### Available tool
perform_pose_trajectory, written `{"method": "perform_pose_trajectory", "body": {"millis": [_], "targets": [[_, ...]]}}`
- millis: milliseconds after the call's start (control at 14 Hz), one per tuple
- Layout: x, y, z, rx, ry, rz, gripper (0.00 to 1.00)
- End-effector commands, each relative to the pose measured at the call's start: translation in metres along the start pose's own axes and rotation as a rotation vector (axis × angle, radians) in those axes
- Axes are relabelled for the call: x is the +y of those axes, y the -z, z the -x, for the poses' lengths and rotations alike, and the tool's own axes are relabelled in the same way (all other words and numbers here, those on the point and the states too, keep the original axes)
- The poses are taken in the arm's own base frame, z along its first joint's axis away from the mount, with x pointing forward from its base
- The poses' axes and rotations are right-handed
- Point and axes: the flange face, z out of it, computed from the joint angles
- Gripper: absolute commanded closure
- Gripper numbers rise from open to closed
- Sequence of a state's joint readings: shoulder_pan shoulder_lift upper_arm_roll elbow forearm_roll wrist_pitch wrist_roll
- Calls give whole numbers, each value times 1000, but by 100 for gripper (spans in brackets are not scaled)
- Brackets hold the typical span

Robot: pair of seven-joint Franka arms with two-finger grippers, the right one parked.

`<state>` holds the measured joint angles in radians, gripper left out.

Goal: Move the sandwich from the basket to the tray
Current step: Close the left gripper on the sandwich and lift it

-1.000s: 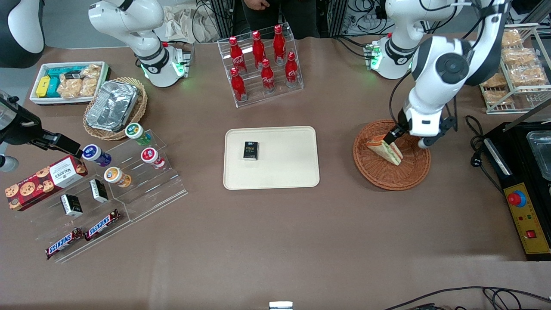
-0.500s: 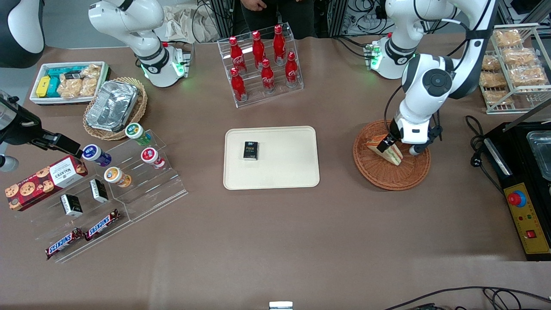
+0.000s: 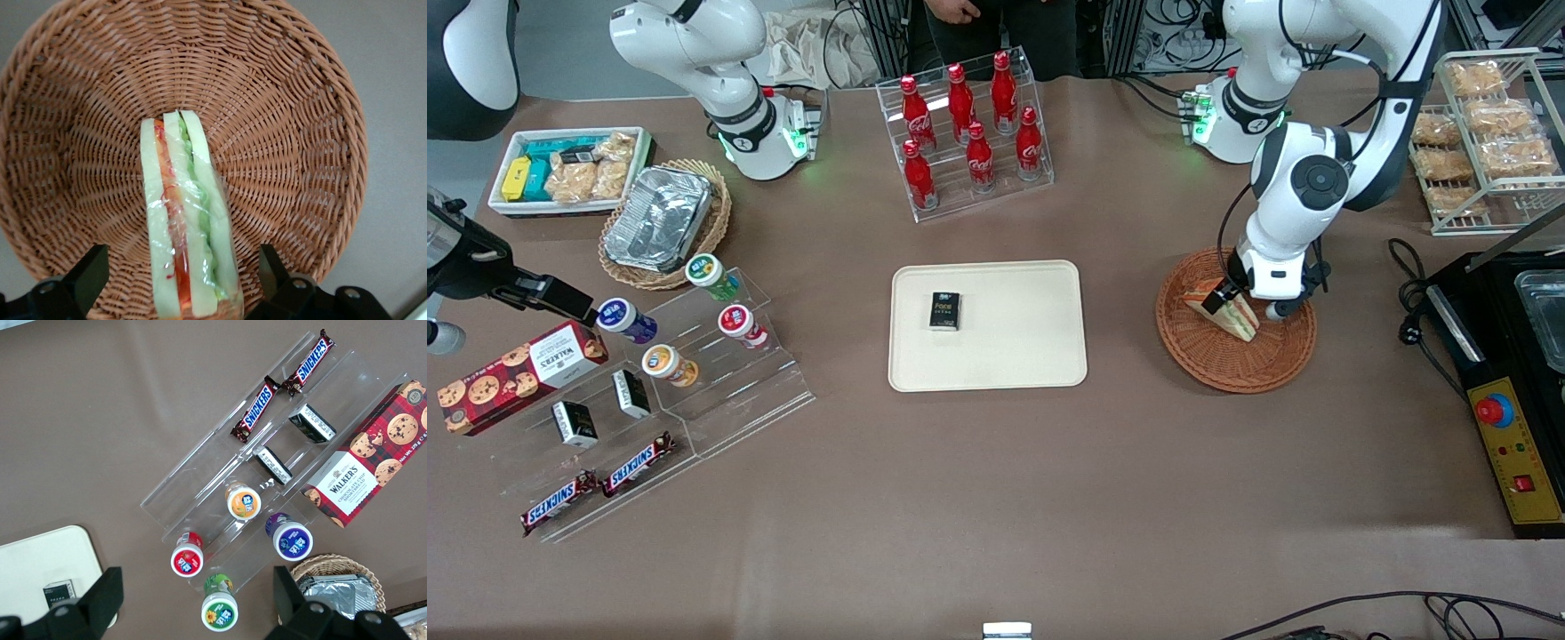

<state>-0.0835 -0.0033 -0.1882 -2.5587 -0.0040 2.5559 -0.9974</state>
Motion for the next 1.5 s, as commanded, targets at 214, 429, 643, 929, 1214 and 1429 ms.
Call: {"method": "perform_pose_trajectory", "body": {"millis": [214, 429, 643, 929, 1214, 1429], "targets": [[1, -24, -3, 1, 37, 18, 55], [0, -24, -5, 1, 45, 19, 96], [-3, -18, -15, 2, 81, 34, 100], [15, 42, -23, 42, 45, 58, 100], [56, 144, -41, -37, 57, -45, 100], [67, 197, -38, -41, -2, 21, 100]]}}
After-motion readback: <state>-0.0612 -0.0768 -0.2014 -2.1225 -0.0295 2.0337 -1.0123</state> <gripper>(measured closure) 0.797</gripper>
